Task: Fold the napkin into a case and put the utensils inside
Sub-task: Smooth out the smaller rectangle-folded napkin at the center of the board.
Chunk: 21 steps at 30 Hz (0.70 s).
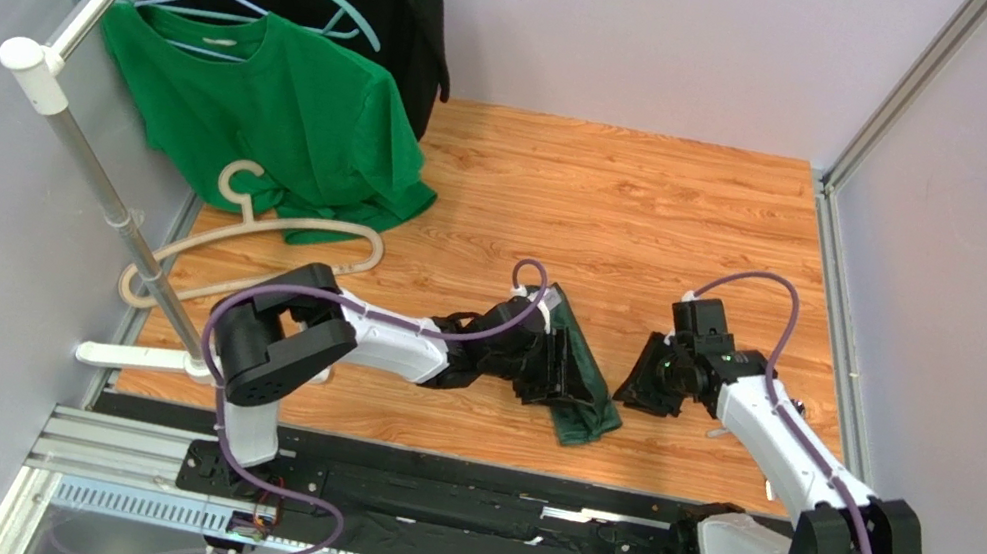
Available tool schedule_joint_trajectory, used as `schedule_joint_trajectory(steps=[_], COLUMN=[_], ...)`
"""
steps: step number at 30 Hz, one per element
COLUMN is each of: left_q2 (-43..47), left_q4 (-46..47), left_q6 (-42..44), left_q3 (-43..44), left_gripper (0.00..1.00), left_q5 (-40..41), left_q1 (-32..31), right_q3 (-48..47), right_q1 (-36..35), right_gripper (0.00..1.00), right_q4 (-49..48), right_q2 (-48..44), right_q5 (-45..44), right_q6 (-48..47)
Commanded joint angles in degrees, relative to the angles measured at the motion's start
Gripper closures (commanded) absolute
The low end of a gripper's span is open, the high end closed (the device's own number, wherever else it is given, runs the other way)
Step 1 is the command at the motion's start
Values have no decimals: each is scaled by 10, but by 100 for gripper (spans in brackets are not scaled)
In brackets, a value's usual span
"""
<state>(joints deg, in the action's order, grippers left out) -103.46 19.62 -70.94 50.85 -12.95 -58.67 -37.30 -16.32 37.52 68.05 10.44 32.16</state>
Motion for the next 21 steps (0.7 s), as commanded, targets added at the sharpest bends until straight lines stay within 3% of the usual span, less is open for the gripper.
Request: schedule_joint_trajectory(steps=[1, 5, 13, 17, 19, 21], left_q2=[-26, -45, -77, -86, -90, -89], left_q4=[22, 21, 25, 41, 44, 44], left_q6=[-67, -68, -103, -105, -100, -95], left_q3=[17, 35, 44, 45, 48, 47], left_gripper=[45, 45, 50, 66, 74, 87], left_q5=[34, 37, 33, 27, 20, 16], left_q1=[-3, -3, -2, -1, 0, 1], right_q3=[19, 30, 63, 79, 93, 123], right_q1=[-2, -1, -1, -1, -1, -1], right_gripper=[76, 79, 89, 100, 100, 100], right_q4=[2, 14, 18, 13, -3, -34], right_q2=[-46, -85, -103, -124, -133, -150], right_q5=[-45, -77, -44, -26, 3, 39], right_q6=[58, 73, 101, 120, 134, 158])
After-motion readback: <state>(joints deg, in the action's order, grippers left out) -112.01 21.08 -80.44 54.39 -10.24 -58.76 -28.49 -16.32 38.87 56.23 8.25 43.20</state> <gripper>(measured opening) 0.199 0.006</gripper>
